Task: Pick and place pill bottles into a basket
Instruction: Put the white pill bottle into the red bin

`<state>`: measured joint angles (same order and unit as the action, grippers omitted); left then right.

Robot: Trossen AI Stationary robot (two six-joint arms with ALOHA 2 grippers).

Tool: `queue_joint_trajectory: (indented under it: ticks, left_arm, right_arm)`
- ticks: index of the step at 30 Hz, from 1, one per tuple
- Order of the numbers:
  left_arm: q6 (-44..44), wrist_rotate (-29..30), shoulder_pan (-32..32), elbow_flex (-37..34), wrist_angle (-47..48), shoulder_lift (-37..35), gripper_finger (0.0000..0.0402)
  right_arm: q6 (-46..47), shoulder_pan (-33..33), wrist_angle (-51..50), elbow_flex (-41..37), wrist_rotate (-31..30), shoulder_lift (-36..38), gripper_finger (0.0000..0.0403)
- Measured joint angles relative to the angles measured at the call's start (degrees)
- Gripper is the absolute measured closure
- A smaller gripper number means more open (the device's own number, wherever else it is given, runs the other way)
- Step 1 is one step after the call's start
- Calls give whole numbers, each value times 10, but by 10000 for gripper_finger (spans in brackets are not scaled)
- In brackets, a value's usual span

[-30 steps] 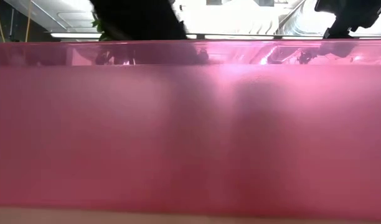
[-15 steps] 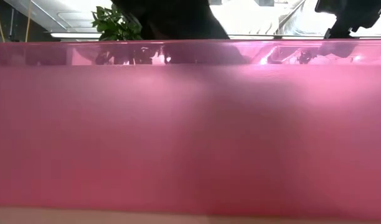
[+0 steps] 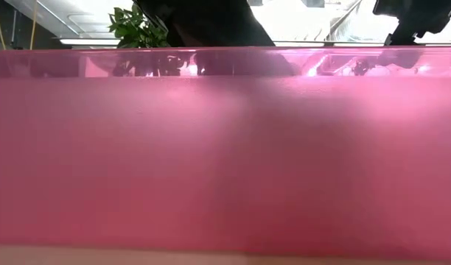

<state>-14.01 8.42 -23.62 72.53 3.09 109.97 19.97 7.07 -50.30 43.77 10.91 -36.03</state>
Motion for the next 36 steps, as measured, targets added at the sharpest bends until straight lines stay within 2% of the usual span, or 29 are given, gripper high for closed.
queue_joint_trajectory:
  ticks: [10,20,28,31,36]
  left_arm:
    - [20,-38,12,1,-25,36,210]
    - [17,-39,11,1,-34,42,209]
    - [15,-30,11,-1,-19,34,95]
    - [16,-21,11,0,-6,28,83]
    - [25,-16,11,4,4,20,91]
  right_arm:
    - [5,0,-2,0,1,0,171]
    - [7,0,-5,0,4,0,171]
    - [6,0,-7,0,4,0,171]
    - [6,0,-8,0,5,0,171]
    - [5,0,-9,0,5,0,171]
